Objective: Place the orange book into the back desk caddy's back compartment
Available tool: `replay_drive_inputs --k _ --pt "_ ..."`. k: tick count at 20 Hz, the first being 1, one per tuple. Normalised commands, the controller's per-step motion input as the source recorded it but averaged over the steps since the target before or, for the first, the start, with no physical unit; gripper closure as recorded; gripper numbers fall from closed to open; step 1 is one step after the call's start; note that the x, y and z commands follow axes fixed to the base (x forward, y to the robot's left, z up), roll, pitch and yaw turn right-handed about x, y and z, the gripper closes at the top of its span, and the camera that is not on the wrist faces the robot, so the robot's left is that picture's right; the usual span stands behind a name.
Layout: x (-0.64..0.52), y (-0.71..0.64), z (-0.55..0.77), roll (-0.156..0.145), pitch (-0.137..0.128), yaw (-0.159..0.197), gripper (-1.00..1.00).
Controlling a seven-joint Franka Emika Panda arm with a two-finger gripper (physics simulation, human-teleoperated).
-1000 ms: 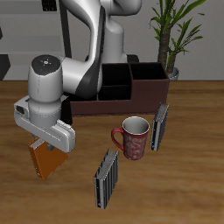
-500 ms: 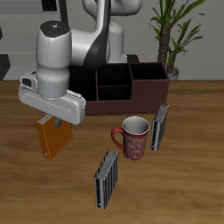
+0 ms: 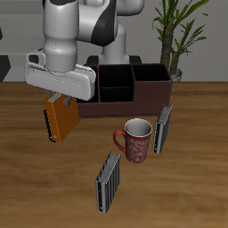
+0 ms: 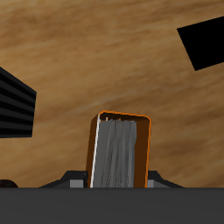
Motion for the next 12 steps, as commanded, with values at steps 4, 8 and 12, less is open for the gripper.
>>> replay_drive_inputs --k 4,8,12 --pt "-0.52 0.05 0.47 -0.023 -0.047 0.035 1.0" --pt "-0.35 -0.03 0.38 -0.024 -0.044 0.033 1.0" --pt "-0.56 0.17 0.33 -0.01 -0.029 0.026 1.0"
